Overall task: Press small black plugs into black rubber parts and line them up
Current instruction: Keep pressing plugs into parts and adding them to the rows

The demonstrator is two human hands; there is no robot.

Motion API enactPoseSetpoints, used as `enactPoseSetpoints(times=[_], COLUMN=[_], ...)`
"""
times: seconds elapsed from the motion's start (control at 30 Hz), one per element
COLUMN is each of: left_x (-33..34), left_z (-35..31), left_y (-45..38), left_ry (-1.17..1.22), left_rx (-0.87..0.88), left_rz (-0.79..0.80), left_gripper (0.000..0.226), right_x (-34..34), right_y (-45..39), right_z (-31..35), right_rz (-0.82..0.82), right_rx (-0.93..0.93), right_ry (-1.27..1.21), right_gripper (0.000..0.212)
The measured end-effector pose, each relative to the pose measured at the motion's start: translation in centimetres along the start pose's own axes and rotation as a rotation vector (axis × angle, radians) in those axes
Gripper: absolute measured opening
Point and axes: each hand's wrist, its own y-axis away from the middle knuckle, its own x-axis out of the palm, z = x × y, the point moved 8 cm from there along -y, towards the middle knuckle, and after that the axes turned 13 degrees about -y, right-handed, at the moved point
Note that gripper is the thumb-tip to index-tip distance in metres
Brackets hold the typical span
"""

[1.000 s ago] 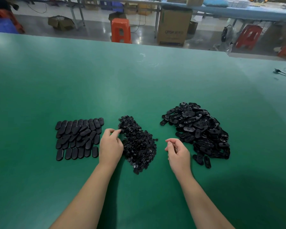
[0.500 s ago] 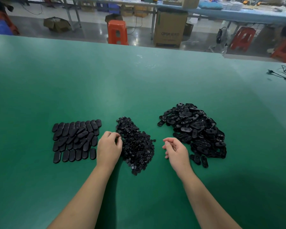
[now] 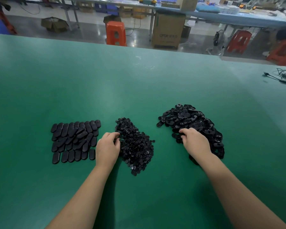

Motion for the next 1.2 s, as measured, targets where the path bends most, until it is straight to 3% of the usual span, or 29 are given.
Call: enactPoseSetpoints(times=[0.23,0.43,0.6,0.83,1.0,1.13,1.2], left_x=[0.0,0.0,0.0,-0.5,-0.6,-0.7,-0.8], left_z=[-0.1,-0.1,-0.3,-0.5,-0.7,-0.9,-0.9], left_y=[0.0,0.0,0.2,0.3,0.3,0.4,0.5], left_ry=[-0.022,-0.011,-0.034,-0.06,-0.069,-0.062,-0.057], left_rx=[0.018,0.021,0.024,0.0,0.01,0.037,0.044], left_rz=[0.0,0.001,0.004,-0.035,-0.037,-0.06,-0.061], left_gripper=[0.021,0.016,0.016,0.016,0.013,0.013,0.013], right_x=[0.4,-0.6,-2.0,-0.1,3.4,5.1,5.6], right_y=[-0.9,-0.8,-0.3,1.6,2.9,4.0,4.2], right_z=[0.0,0.5,2.0,4.0,4.2,5.0,5.3], right_rz=[0.086,0.064,-0.016,-0.006,-0.018,-0.039,-0.049], right_rx=[-0.01,-0.013,-0.032,0.081,0.167,0.149,0.163], right_ry=[0.033,-0.011,-0.373,-0.931,-1.06,-1.117,-1.173], right_gripper=[0.028,0.016,0.006,0.02,0.009,0.033,0.032])
